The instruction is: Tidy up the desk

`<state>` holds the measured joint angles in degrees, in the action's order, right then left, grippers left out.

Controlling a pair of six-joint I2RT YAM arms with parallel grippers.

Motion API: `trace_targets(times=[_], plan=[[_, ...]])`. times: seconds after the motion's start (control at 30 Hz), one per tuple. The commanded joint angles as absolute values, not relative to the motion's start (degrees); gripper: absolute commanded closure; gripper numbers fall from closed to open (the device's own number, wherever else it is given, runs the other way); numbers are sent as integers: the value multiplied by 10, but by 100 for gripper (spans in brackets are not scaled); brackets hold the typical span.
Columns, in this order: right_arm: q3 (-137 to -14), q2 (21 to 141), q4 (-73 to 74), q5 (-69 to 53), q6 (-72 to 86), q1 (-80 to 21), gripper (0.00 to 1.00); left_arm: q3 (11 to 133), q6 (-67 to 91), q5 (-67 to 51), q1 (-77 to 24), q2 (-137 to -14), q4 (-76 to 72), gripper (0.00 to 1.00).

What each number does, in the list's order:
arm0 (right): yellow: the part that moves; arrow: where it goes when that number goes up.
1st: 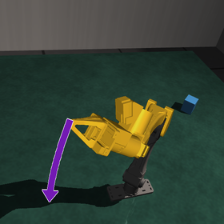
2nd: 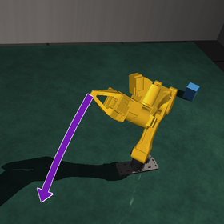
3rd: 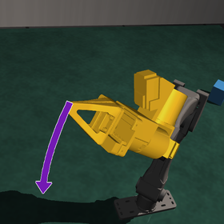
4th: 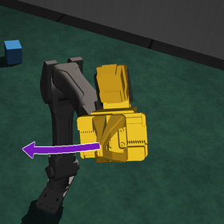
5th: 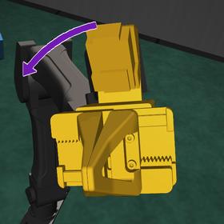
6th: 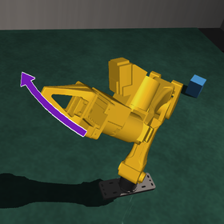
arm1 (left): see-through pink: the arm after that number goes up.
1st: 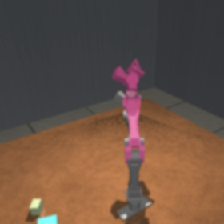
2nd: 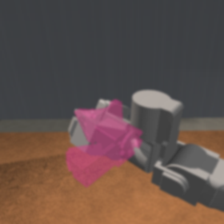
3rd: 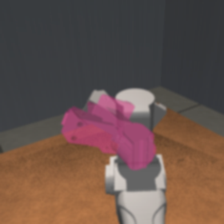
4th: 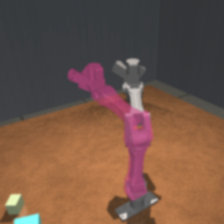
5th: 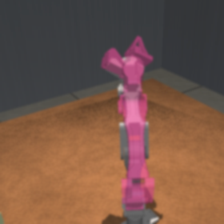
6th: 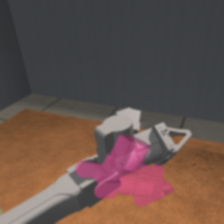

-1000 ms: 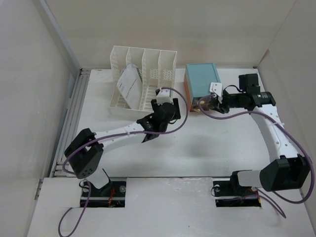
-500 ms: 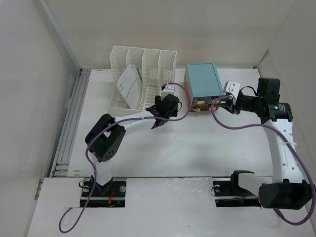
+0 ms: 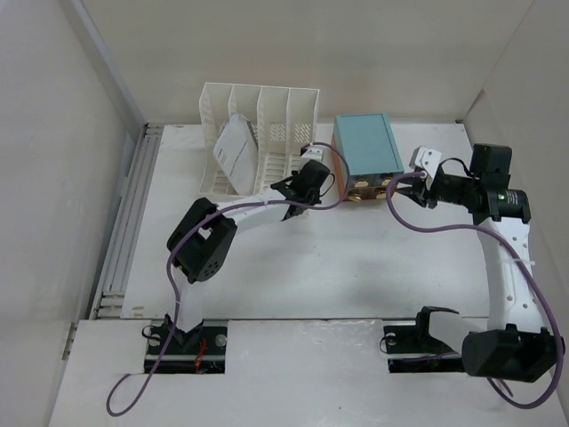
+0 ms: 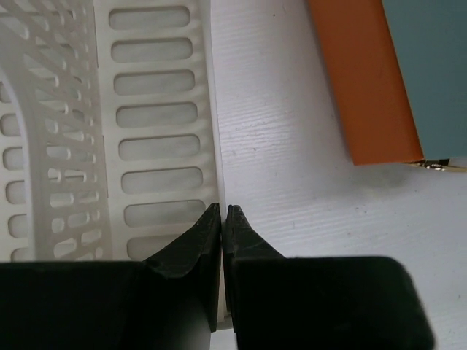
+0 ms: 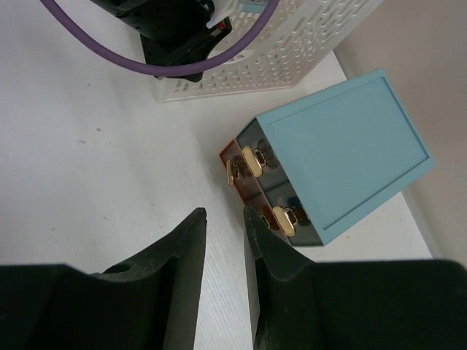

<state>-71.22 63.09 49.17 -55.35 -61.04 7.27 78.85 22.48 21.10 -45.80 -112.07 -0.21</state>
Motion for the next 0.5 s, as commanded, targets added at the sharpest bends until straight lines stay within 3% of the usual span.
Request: trace_targets(times=[0.0, 0.47], plan=[[-709, 621, 478, -590, -607, 80, 68, 856, 219, 171, -441, -1133, 3, 100], [-699, 616, 478, -595, -607, 96, 68, 1028, 224, 89, -417, -1238, 67, 100]])
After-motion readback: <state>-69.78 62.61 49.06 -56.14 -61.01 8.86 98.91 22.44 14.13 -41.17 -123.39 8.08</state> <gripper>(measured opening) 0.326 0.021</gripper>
